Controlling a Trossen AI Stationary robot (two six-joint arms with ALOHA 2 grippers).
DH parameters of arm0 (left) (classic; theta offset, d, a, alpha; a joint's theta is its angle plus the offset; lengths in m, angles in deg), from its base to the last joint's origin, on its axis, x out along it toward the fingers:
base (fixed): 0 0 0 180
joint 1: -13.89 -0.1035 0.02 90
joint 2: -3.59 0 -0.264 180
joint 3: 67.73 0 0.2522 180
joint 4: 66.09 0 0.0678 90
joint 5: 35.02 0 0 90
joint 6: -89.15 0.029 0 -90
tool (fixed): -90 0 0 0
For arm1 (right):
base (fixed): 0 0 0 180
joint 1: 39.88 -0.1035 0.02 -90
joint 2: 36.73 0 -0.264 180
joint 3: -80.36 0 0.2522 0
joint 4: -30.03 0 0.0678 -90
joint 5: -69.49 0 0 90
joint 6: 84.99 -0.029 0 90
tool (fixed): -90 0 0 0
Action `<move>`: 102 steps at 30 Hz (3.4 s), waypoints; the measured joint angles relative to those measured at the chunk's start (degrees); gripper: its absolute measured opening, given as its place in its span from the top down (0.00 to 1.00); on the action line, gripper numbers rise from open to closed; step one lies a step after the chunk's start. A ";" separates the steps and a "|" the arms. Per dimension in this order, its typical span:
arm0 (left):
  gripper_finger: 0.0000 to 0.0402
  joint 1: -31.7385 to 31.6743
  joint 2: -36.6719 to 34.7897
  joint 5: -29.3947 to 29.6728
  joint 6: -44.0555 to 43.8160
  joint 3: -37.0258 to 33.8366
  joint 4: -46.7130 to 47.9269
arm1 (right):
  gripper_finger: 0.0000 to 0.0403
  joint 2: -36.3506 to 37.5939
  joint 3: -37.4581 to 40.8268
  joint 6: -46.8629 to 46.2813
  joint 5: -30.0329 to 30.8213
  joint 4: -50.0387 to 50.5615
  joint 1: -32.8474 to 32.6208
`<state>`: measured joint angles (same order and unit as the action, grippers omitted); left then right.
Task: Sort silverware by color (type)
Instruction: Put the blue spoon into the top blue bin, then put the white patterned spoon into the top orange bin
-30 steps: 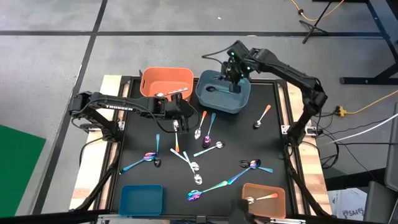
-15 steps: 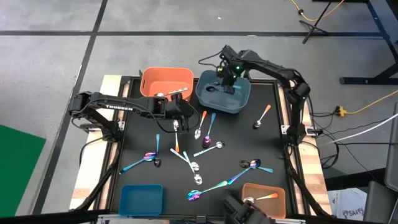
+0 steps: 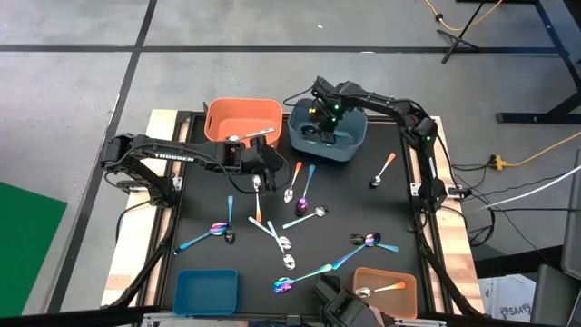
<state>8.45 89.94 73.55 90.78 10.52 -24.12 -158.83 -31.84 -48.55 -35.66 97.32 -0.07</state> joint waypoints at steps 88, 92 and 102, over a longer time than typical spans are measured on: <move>0.78 26.82 12.68 -16.79 -106.60 -0.01 -5.62 | 0.85 -1.64 0.02 -0.36 0.13 -0.99 -0.11; 0.78 26.82 15.56 -16.76 -106.57 0.02 -9.87 | 0.85 -1.64 0.02 -0.37 0.13 -1.00 -0.11; 0.78 26.85 20.29 -18.08 -106.71 0.02 -15.28 | 0.85 -1.64 0.02 -0.35 0.11 -1.10 -0.11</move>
<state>35.30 110.23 55.47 -15.93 10.54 -39.40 -160.47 -31.82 -48.90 -35.55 96.21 -0.18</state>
